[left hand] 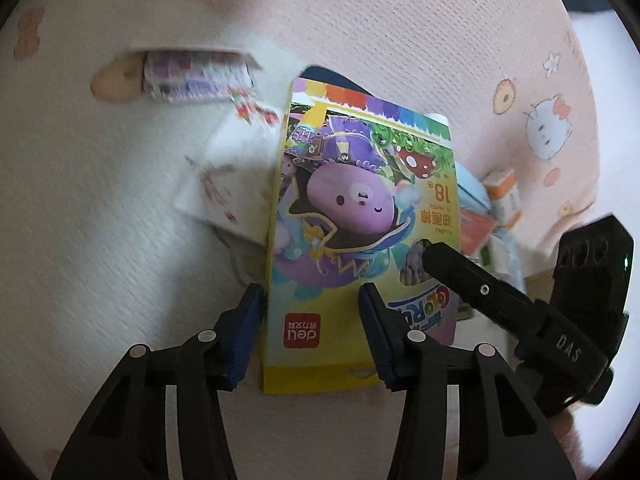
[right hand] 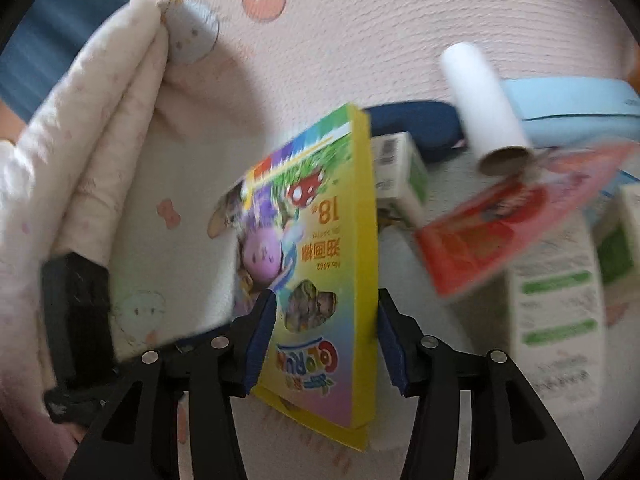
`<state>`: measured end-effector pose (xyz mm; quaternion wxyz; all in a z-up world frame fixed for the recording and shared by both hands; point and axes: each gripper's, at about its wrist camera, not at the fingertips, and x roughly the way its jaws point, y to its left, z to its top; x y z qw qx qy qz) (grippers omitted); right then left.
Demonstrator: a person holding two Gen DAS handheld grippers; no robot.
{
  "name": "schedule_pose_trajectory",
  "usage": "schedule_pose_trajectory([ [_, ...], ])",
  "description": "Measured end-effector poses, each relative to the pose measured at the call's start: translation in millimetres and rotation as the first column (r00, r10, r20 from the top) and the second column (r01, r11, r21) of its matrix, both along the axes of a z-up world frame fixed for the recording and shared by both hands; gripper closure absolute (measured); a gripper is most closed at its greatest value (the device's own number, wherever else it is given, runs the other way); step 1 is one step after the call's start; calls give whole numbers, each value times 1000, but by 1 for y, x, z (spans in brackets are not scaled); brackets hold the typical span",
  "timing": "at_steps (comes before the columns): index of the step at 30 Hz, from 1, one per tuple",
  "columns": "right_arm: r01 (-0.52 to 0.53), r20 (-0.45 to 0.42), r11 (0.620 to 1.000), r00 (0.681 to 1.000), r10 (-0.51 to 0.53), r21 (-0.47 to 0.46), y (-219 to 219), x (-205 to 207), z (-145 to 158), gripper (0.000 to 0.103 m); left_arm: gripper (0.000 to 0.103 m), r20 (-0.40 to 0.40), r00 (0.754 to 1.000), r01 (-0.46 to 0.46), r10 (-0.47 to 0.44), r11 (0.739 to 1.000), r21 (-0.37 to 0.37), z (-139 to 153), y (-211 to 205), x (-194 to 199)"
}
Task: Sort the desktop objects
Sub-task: 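Close the left gripper on the yellow COLORUN pastel box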
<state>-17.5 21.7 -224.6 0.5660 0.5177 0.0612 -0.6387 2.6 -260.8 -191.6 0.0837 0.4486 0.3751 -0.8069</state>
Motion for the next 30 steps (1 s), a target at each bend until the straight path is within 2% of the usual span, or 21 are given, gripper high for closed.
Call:
schedule_pose_trajectory([
  [5,2,-156,1000,988,0,12,12,6,27,55,51,-31,999,19,-18,999,27,10,21,-13],
  [8,30,-173,999,984,-32,-17,27,2,42,55,51,-60,997,43,-40,998,56,18,28,-18],
  [10,56,-177,998,982,-61,-35,37,-2,51,55,51,-95,993,73,-69,997,37,28,37,-24],
  [14,99,-248,995,963,-104,-35,67,-11,71,55,52,-148,979,135,-137,991,-22,44,55,-47],
  [16,125,-235,991,963,-133,-48,80,-19,75,55,53,-153,973,173,-172,985,-8,43,62,-63],
  [18,171,-203,985,964,-174,-33,89,-31,71,55,65,-126,970,206,-207,978,-19,39,70,-76],
  [23,249,-218,968,946,-241,10,101,-52,60,55,65,-92,946,300,-311,947,-116,42,99,-95],
  [30,311,-156,950,940,-304,26,119,-81,54,55,65,-39,926,372,-377,924,-91,48,109,-114],
])
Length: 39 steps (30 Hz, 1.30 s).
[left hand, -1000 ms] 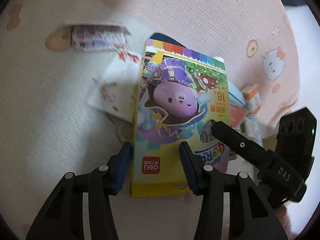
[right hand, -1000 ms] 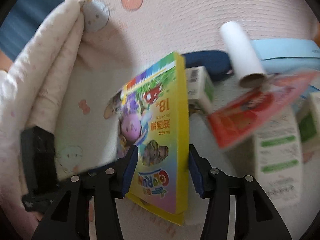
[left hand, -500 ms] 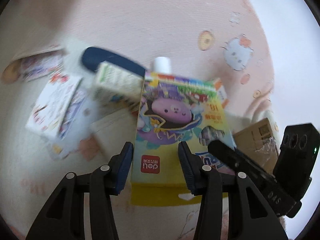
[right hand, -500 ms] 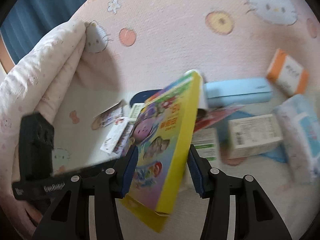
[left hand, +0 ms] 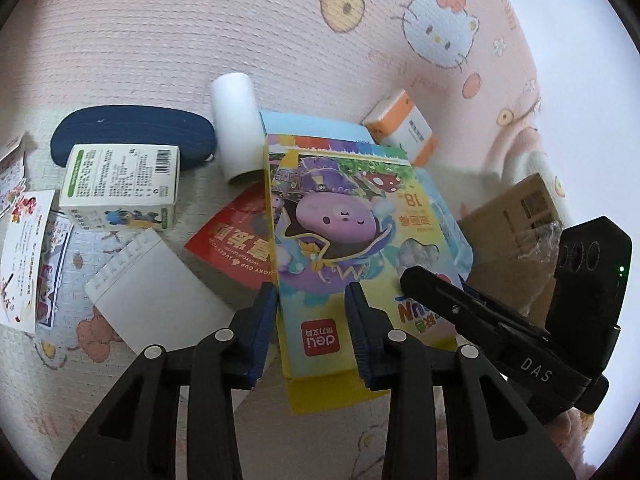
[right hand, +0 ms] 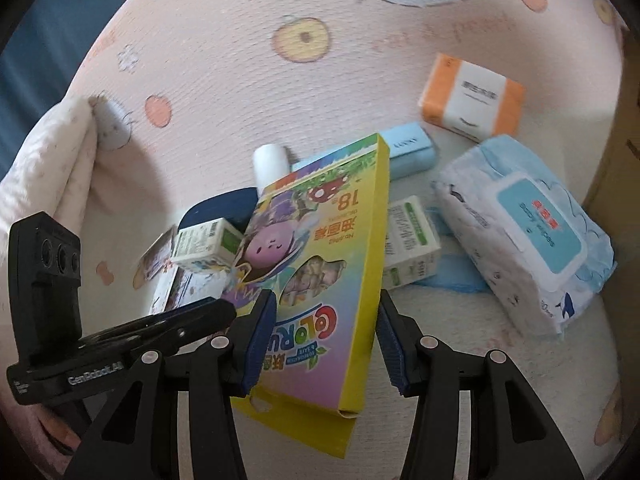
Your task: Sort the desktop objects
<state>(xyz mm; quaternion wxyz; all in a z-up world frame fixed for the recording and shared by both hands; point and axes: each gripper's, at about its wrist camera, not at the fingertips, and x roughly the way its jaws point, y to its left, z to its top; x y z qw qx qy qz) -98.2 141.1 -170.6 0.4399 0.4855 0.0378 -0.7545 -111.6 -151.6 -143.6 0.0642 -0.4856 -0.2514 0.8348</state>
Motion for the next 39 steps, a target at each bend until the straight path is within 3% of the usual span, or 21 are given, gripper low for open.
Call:
schedule_pose_trajectory([
  [7,9,43,1000,999,-9,-15,8,-9,2,55,62,-9,1000,7,-7,999,-35,11,-2,-9],
  [10,-1,-47,1000,999,2,6,11,-4,17,55,48,-6,1000,26,-26,998,-60,13,-2,-16],
  [14,-9,-127,999,992,16,51,12,-2,26,55,47,28,999,46,-44,995,-84,8,-2,-24],
  [18,-3,-67,1000,998,5,28,14,-9,18,57,47,51,996,71,-66,993,-96,2,-1,-31],
  [19,-6,-53,1000,999,7,26,15,-10,15,62,47,61,995,79,-74,993,-87,-1,-2,-33],
  [20,-21,-32,999,999,22,37,13,-11,11,79,47,79,994,82,-76,994,-75,-4,-3,-36],
  [21,-25,-21,999,999,26,43,12,-11,8,82,47,83,994,80,-75,995,-63,-6,-4,-38],
  [25,-25,-10,996,1000,26,84,10,-10,1,84,47,90,990,113,-111,993,-25,-10,-2,-47],
  [33,-11,13,996,1000,10,88,15,-5,-4,84,52,33,987,160,-158,981,-112,2,10,-62],
  [39,-12,1,990,1000,12,140,18,7,-5,84,52,8,976,216,-218,963,-160,7,24,-82],
])
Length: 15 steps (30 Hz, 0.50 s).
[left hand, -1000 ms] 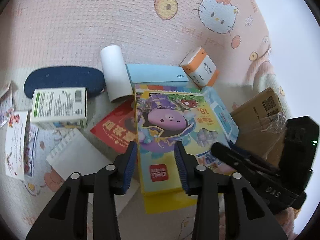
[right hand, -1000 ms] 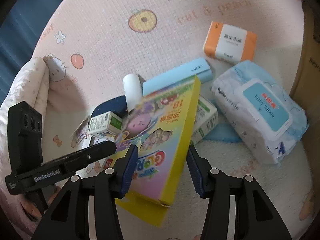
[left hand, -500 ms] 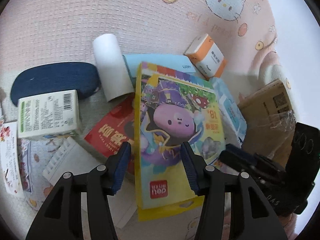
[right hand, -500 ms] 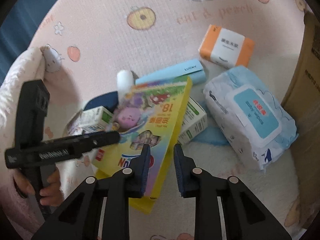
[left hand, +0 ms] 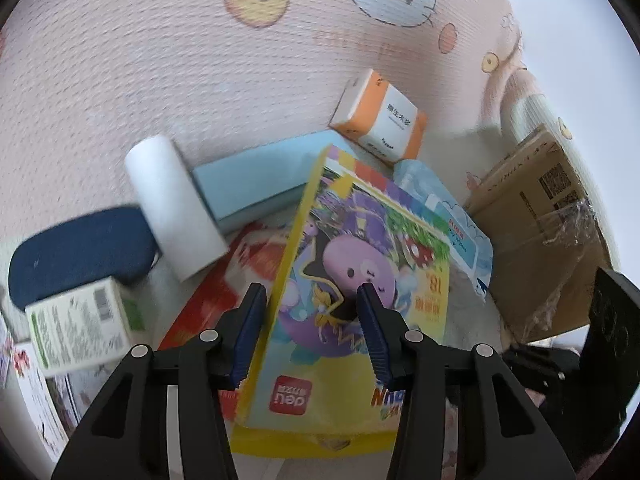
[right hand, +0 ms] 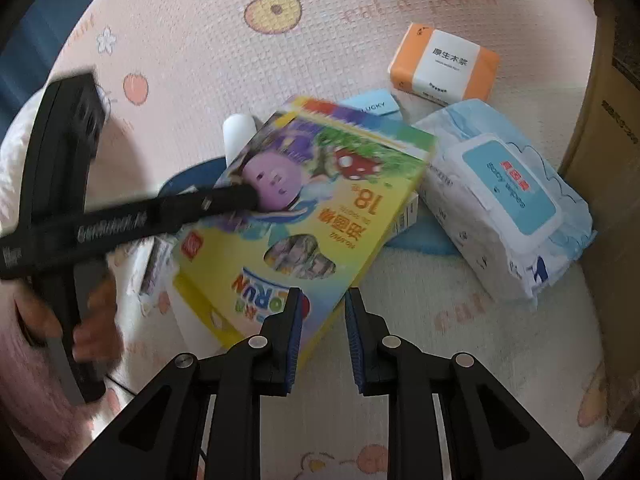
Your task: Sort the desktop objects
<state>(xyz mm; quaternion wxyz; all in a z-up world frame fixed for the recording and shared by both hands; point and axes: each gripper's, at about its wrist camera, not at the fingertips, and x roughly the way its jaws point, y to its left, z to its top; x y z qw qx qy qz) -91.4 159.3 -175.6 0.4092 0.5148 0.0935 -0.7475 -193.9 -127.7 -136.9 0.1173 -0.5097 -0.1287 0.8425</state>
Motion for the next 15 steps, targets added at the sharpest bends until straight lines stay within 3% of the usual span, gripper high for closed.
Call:
schedule_pose_trajectory([
  [5,13,-10,1000,1000,-13,2,3,-8,6,84,52,-22,999,-45,45,999,-13,5,1,-3],
  [10,36,-107,999,994,-35,0,9,-26,28,83,50,-73,991,-122,116,989,-83,23,-5,18],
  [15,17,-108,1000,994,-18,-12,10,-64,30,80,49,-8,984,-181,181,981,-70,14,-14,47],
])
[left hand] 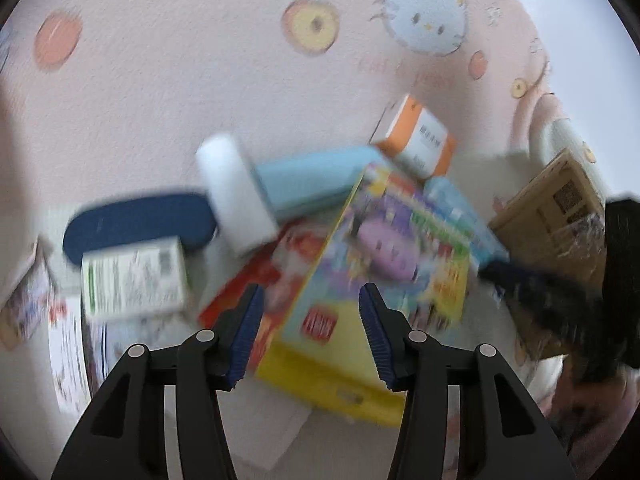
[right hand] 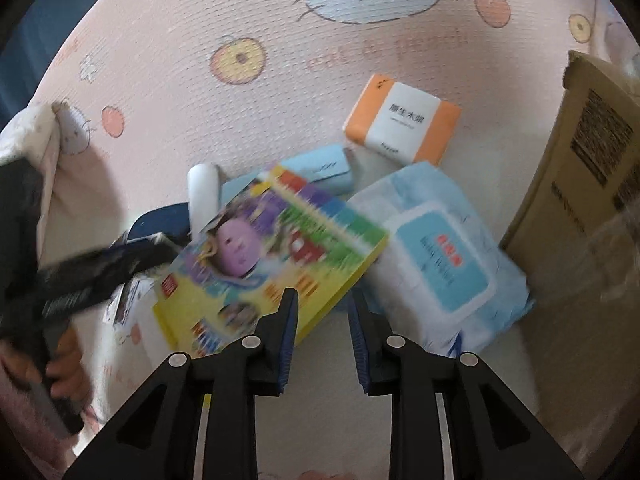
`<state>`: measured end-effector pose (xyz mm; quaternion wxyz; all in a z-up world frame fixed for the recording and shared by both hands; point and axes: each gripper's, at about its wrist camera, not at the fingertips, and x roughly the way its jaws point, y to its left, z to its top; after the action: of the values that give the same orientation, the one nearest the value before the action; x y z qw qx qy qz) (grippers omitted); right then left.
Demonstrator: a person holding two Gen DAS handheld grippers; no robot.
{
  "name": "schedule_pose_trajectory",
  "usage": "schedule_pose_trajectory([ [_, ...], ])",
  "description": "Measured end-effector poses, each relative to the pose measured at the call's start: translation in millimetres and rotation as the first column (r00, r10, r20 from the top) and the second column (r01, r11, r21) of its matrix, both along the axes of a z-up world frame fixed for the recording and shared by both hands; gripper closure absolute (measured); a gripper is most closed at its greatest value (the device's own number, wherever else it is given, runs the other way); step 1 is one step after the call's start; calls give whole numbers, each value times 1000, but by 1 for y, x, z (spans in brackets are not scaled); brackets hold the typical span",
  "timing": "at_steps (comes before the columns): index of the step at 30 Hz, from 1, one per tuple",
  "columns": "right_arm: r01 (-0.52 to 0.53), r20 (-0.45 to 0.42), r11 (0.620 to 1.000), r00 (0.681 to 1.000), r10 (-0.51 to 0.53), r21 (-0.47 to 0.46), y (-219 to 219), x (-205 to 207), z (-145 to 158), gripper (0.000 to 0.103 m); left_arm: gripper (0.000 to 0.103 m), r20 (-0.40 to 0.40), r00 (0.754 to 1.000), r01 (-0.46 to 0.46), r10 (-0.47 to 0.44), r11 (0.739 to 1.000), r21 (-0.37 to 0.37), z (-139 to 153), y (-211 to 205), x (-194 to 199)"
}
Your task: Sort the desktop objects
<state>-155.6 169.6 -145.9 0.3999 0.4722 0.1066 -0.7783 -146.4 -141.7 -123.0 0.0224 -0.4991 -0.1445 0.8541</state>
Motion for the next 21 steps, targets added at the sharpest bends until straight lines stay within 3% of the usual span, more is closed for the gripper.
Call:
schedule_pose_trajectory([
  [5,-46,-30,999,998,47,10,-5,-14,-5,80,50,70,996,-69,60,989,134,-22,-5,26],
  [6,-52,-37,999,998,53,13,-5,-16,-6,79,55,65,995,-79,70,987,141,-23,-4,30],
  [9,-60,-58,998,996,62,32,-12,-23,-9,79,68,41,997,-68,63,987,144,-22,2,32],
  [14,-65,-63,998,996,66,26,-20,-38,-11,79,68,30,997,-81,78,986,146,-21,6,21],
  [21,-46,3,999,999,46,28,-20,-51,-19,79,68,12,998,-69,68,989,130,-19,1,-5],
])
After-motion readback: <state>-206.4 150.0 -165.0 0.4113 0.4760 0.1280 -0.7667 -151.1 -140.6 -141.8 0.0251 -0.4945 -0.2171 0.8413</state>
